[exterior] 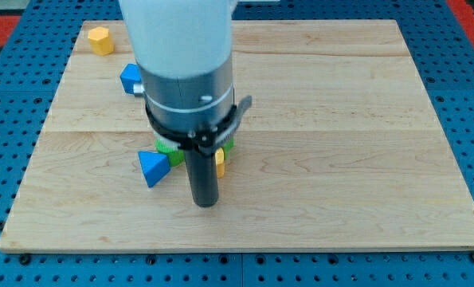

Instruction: Nudge the yellow heart

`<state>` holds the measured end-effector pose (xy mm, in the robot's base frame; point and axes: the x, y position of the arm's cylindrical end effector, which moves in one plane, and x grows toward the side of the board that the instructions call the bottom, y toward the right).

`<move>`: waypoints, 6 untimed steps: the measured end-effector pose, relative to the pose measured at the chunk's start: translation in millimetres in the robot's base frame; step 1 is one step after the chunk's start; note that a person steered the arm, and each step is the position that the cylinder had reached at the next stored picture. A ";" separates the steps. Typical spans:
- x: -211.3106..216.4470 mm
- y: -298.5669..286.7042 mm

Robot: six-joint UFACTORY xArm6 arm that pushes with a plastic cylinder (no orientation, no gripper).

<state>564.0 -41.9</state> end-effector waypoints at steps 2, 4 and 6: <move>-18.8 18.1; -46.3 -32.5; -8.3 64.6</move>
